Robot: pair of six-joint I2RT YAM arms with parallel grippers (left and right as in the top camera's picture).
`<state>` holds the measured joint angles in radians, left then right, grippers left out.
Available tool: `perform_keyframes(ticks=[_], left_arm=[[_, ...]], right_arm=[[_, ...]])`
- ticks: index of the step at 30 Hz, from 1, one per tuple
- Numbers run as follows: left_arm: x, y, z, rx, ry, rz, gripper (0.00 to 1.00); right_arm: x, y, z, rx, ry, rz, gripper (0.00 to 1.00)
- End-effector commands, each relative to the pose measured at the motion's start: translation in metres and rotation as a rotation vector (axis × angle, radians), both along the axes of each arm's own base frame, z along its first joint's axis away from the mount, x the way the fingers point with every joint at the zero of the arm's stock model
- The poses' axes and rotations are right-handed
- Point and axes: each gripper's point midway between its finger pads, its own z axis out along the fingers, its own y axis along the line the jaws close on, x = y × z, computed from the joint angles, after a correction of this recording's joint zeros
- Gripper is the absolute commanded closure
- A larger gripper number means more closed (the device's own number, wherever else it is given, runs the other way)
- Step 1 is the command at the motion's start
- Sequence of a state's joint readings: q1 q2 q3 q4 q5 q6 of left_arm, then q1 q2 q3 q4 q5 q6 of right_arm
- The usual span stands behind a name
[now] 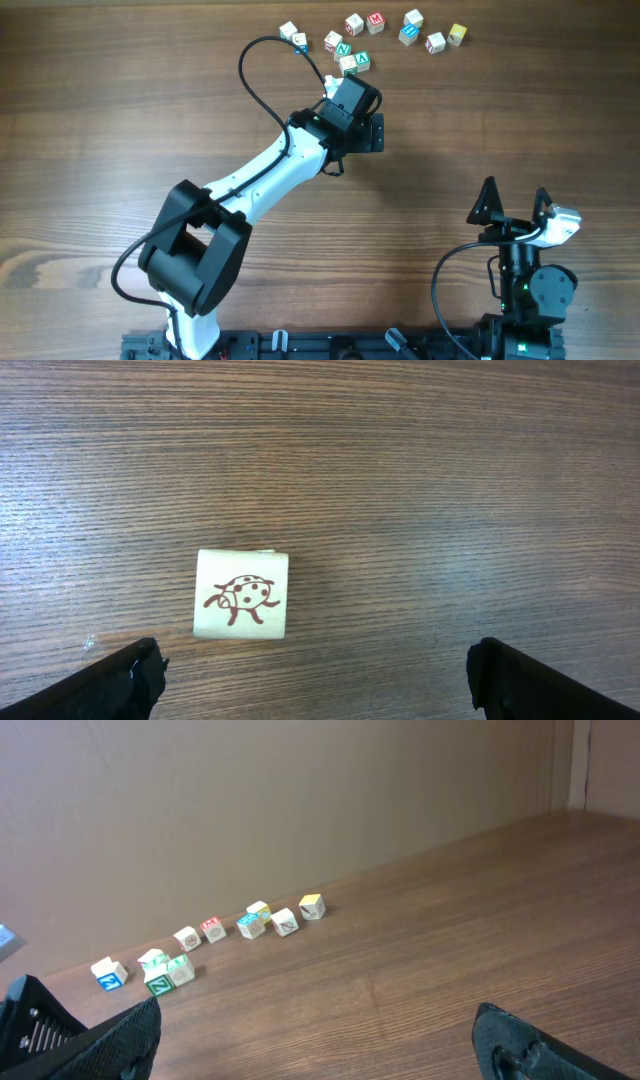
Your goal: Form a tower
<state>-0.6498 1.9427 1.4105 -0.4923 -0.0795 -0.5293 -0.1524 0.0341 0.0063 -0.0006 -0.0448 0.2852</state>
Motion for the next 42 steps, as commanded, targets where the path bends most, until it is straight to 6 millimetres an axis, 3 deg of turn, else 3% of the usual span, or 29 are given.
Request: perform_keyframes(ticks=[1,6,29,42], left_arm=[[0.001,-0.002,0.001,-0.015,-0.004,0.001,0.00],[0.002,0.000,-0.015,0.014,0.011,0.009,0.00],[0.016,0.008,-0.010,0.054,-0.059,0.052,0.00],[0.015,0.006,-0.024,0.056,-0.035,0.044,0.00]], right_arm=[[0.000,0.000,0.000,-0.013,0.000,0.005,0.00],[0.000,0.000,0.000,-0.013,0.000,0.005,0.00],[0.000,0.000,0.000,-0.013,0.000,0.005,0.00],[0.000,0.000,0.000,-0.013,0.000,0.005,0.00]])
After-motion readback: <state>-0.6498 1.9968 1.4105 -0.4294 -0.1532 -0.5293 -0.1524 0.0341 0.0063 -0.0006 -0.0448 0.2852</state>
